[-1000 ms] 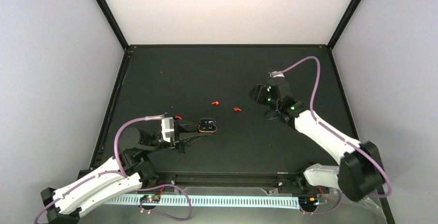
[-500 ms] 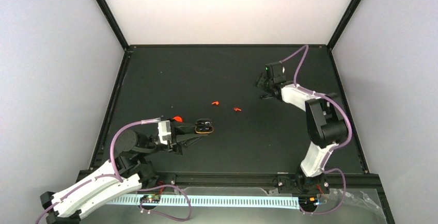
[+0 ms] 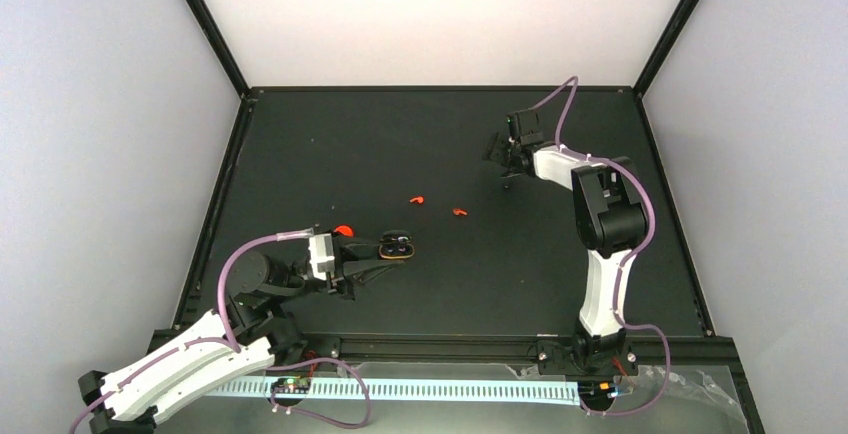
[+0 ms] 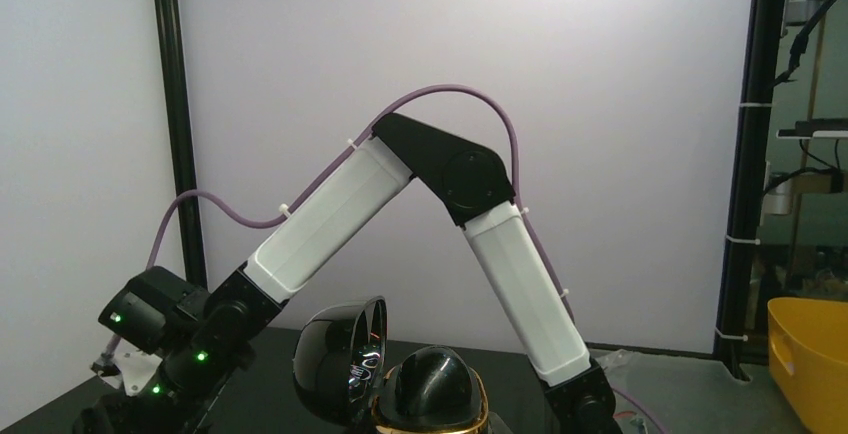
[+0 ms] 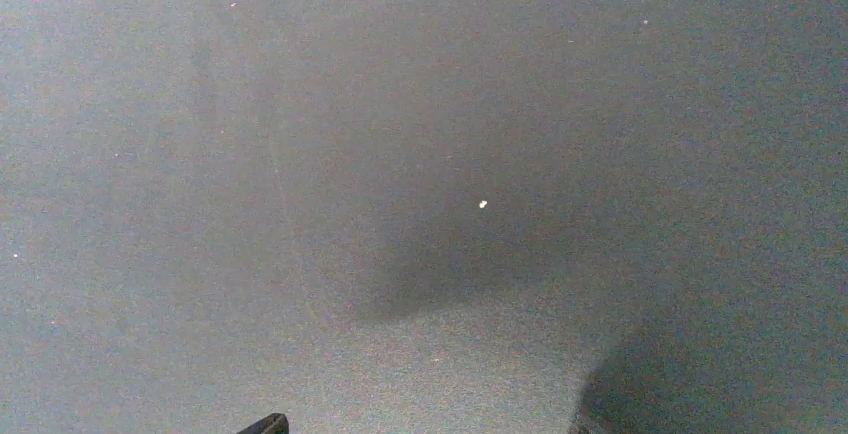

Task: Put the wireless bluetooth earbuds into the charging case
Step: Pick up the earbud from the center of the board.

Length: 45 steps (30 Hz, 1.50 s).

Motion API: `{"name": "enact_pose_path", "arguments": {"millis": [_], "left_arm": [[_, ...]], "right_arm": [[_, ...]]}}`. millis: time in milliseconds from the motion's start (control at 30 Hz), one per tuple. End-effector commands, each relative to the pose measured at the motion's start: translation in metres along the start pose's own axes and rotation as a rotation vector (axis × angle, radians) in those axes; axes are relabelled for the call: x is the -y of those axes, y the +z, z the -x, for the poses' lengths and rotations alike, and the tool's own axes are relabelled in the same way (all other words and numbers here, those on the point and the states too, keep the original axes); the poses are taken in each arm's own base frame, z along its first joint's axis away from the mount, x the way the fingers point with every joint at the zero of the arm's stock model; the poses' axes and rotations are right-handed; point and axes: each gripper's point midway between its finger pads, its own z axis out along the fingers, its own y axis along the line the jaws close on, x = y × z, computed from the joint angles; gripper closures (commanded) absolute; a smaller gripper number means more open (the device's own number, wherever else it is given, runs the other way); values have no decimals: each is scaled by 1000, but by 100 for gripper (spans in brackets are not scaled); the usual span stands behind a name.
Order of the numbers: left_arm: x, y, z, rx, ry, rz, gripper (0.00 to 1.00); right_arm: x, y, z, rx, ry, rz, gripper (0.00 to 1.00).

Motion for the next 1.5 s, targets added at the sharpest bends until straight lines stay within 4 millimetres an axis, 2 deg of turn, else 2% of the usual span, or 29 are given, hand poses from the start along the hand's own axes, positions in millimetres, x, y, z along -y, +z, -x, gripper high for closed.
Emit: {"name": "enact_pose_path", "arguments": {"millis": [0, 367, 633, 867, 1033, 1233, 1467], "left_arm": [[-1, 0, 2, 13, 4, 7, 98], [1, -1, 2, 24, -5, -3, 98], [2, -1, 2, 24, -9, -12, 98], [2, 0, 2, 24, -11, -12, 98], [1, 1, 0, 21, -14, -12, 98], [1, 1, 0, 19, -18, -13, 98], [2, 0, 0, 20, -20, -15, 98]], "right_arm": [[11, -4, -20, -55, 11, -2, 27], [31, -29, -58, -88, 35, 2, 29], [22, -42, -73, -110, -66, 36, 33], [35, -46, -66, -89, -87, -64, 39], [34, -38, -59, -106, -167, -154, 42], [34, -29, -58, -136, -255, -242, 46], [42, -22, -61, -172, -295, -296, 53]]}}
